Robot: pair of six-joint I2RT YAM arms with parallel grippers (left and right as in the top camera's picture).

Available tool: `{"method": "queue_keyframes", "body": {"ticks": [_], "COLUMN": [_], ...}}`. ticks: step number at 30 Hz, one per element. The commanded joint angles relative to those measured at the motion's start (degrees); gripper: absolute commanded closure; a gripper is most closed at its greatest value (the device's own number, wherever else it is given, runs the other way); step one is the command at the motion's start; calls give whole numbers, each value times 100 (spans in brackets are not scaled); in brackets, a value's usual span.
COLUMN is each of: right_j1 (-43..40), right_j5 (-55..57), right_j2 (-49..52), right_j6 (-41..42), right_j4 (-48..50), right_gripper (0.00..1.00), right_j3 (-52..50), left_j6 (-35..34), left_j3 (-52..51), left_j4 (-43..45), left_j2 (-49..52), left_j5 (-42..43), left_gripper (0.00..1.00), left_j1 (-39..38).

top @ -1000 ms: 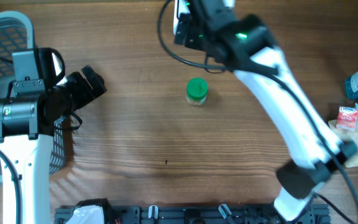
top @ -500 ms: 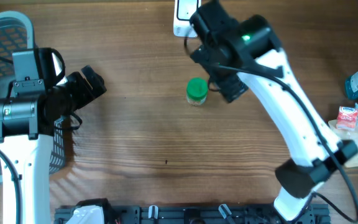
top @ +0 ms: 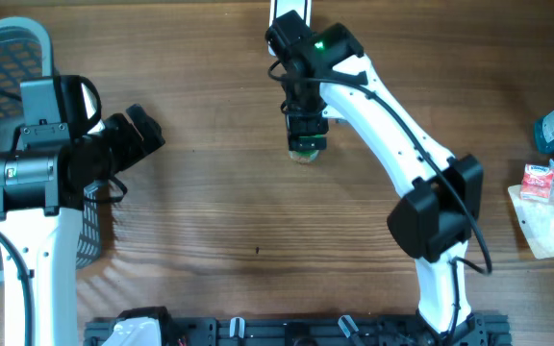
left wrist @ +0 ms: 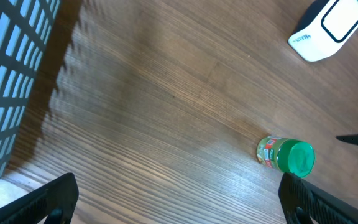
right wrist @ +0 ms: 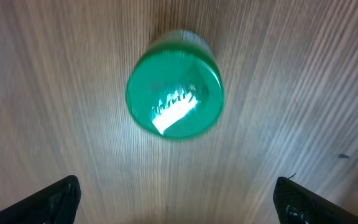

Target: Scan the item barcode

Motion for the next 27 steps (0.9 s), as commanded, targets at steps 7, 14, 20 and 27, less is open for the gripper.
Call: {"method": "queue_keyframes", "body": {"ticks": [7,14,20,27], "right_j1": [-275,-236,-221,-190], "right_j5": [42,48,236,229], "right_j2": [387,719,817,817], "right_j6": [179,157,-240,-522], "right_j4": [17,-37,358,739], "right_gripper": [0,0,0,0], "right_j3": [-50,-85,-304,-592], "left_j6": [-35,-35,-35,-35], "left_j3": [83,83,83,83], "left_j4": [-2,-2,0,4], "left_j2": [-76,-76,-76,-76], "left_j5": [-37,-37,-37,-37], "left_gripper": [0,0,0,0], "left_j1": [42,42,42,42]}}
